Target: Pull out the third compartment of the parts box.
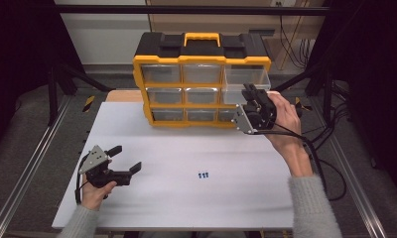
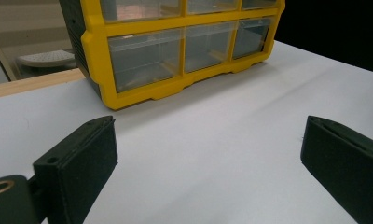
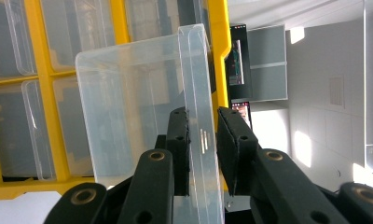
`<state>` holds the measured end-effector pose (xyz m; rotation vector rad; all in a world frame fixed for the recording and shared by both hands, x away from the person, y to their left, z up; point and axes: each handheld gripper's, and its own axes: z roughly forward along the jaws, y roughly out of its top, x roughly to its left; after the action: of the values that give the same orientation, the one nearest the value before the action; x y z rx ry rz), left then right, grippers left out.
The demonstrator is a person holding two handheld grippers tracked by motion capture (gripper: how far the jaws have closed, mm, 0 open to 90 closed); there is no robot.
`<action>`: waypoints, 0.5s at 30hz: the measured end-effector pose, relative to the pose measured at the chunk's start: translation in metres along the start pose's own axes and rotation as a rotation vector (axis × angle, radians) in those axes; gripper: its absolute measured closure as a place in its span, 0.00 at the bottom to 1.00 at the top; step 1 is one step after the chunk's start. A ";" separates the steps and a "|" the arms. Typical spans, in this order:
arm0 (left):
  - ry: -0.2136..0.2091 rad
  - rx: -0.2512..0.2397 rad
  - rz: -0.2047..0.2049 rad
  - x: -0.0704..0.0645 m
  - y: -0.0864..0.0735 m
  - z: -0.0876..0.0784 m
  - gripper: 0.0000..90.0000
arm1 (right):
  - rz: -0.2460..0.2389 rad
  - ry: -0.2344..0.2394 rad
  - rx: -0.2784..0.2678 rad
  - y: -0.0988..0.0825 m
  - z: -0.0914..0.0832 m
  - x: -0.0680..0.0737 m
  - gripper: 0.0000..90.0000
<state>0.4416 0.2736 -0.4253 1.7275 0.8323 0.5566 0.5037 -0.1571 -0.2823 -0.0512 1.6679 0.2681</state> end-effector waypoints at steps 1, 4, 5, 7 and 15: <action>0.000 0.000 0.000 0.000 0.000 0.000 0.03 | 0.000 0.000 0.000 0.000 0.000 0.000 0.84; 0.000 0.000 0.000 0.000 0.000 0.000 0.03 | 0.003 0.002 -0.001 0.000 0.000 0.000 0.83; 0.000 0.000 0.000 0.000 0.000 0.000 0.03 | 0.005 0.001 -0.003 0.000 0.000 0.000 0.83; 0.000 0.000 0.000 0.000 0.000 0.000 0.03 | 0.010 -0.001 -0.002 0.000 0.000 0.000 0.83; 0.000 0.000 0.001 0.000 0.000 0.000 0.03 | 0.135 0.009 -0.009 -0.001 -0.004 -0.002 0.73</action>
<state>0.4416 0.2733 -0.4252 1.7282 0.8315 0.5566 0.5001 -0.1588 -0.2796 0.0540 1.6822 0.3779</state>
